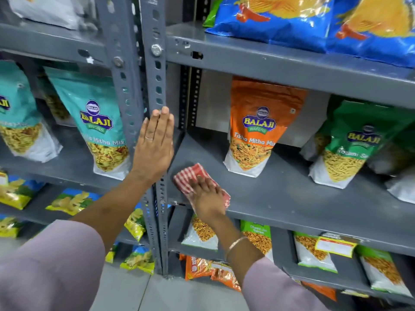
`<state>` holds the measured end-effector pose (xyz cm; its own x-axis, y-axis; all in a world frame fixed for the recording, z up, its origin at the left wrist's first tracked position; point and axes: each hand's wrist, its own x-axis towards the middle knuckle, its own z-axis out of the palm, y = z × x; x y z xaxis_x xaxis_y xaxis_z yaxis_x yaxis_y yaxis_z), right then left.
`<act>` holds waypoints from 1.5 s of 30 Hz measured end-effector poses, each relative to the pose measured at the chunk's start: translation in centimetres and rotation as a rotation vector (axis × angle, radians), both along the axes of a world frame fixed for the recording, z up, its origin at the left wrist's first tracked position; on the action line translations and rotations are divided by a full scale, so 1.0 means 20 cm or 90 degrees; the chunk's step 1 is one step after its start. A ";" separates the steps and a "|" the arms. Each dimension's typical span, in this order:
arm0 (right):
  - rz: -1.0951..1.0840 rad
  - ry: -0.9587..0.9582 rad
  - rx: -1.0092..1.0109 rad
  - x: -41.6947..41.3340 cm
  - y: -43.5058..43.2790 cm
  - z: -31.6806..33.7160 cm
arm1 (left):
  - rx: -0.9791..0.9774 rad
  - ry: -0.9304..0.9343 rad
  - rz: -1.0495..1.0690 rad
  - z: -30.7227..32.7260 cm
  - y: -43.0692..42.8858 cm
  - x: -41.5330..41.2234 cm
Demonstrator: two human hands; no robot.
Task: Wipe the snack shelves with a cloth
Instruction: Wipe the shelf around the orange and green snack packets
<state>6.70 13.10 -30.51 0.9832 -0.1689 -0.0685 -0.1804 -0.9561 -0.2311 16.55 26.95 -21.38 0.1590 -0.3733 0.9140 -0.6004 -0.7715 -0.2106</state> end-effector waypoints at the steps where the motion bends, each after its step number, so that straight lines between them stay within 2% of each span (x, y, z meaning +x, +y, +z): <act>1: -0.022 -0.002 -0.029 -0.06 -0.06 -0.01 | 0.001 0.000 -0.002 0.00 0.00 0.00; 4: -0.133 0.016 -0.070 -0.22 -0.30 -0.04 | -0.004 -0.004 0.020 0.00 0.00 0.00; 8: -0.307 0.043 -0.039 -0.35 -0.48 -0.01 | -0.019 0.027 0.092 0.00 -0.04 -0.05; 10: -0.253 0.047 -0.036 -0.30 -0.39 0.00 | 0.008 0.071 0.094 -0.05 -0.10 -0.12; 12: -0.127 0.016 -0.071 -0.23 -0.24 -0.02 | 0.069 0.110 0.077 -0.11 -0.17 -0.20; 14: -0.064 0.058 -0.060 -0.20 -0.16 0.00 | 0.120 0.154 0.059 -0.17 -0.25 -0.27; 17: -0.110 0.087 -0.005 -0.27 -0.23 0.06 | 0.173 0.224 0.030 -0.25 -0.35 -0.34; 21: -0.180 0.084 -0.011 -0.40 -0.55 0.01 | 0.247 0.323 0.031 -0.36 -0.41 -0.40; 27: -0.243 -0.111 0.009 -0.56 -0.91 0.03 | 0.283 0.466 0.009 -0.49 -0.67 -0.55; 30: -0.360 -0.233 0.040 -0.62 -1.13 0.02 | 0.299 0.517 0.013 -0.54 -0.86 -0.62; 33: -0.421 -0.147 0.047 -0.64 -1.32 -0.03 | 0.293 0.582 0.026 -0.58 -0.99 -0.68; 38: -0.324 -0.007 0.016 -0.52 -1.34 -0.07 | 0.250 0.641 0.037 -0.64 -1.06 -0.73; 42: -0.138 -0.021 0.001 -0.39 -1.35 -0.07 | 0.247 0.653 0.041 -0.64 -1.06 -0.71; 45: -0.159 -0.020 0.029 -0.27 -1.47 -0.06 | 0.232 0.648 0.043 -0.66 -1.06 -0.70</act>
